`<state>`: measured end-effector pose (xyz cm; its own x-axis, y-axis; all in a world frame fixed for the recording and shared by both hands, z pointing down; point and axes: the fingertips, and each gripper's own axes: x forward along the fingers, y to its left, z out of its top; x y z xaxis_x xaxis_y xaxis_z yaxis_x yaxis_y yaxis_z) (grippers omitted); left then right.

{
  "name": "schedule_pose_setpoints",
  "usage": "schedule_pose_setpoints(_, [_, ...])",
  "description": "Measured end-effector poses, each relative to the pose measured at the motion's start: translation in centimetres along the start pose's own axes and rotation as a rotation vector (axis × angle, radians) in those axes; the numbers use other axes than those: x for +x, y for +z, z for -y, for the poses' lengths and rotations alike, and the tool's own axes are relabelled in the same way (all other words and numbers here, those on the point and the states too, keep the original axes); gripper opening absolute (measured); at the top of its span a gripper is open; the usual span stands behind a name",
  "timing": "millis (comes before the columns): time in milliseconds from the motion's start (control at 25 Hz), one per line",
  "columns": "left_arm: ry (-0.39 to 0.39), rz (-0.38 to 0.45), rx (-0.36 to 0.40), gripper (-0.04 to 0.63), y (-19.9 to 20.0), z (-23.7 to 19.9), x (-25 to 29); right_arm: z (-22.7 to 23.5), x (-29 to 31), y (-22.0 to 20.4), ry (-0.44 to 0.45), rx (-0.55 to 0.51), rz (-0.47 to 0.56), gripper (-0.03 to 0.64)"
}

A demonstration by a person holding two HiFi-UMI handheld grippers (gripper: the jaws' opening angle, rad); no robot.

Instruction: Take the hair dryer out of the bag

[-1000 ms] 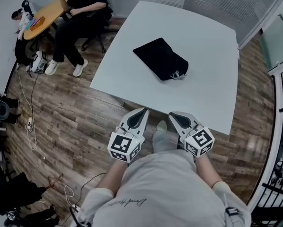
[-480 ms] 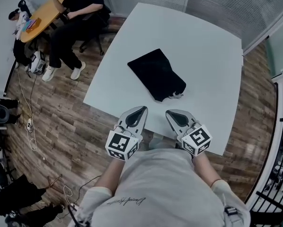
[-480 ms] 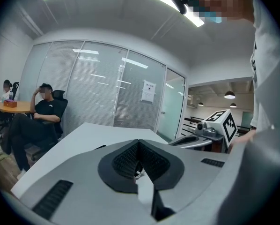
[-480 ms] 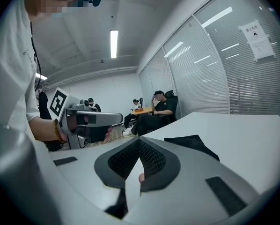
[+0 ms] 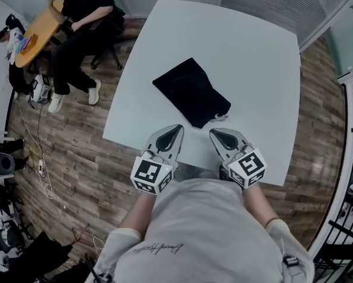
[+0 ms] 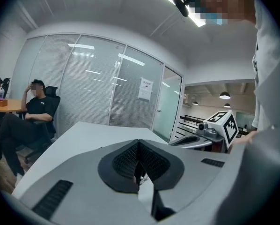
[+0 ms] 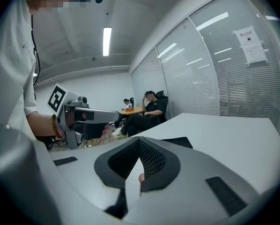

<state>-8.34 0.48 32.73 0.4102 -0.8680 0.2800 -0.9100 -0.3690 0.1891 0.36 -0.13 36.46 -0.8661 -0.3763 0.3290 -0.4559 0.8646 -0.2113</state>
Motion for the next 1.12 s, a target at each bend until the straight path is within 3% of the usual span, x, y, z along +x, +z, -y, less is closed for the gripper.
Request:
schedule_pose_setpoints(600, [-0.096,-0.105,0.015,0.011,-1.6,-3.3,2.3,4.7,0.8,-4.3,-0.215,0.043,-0.123,0.023])
schedule_pose_setpoints(1120, [-0.139,-0.189,0.005,0.011,-4.9,-3.7,3.7,8.1,1.3,-10.2,-0.322,0.040,-0.298,0.023])
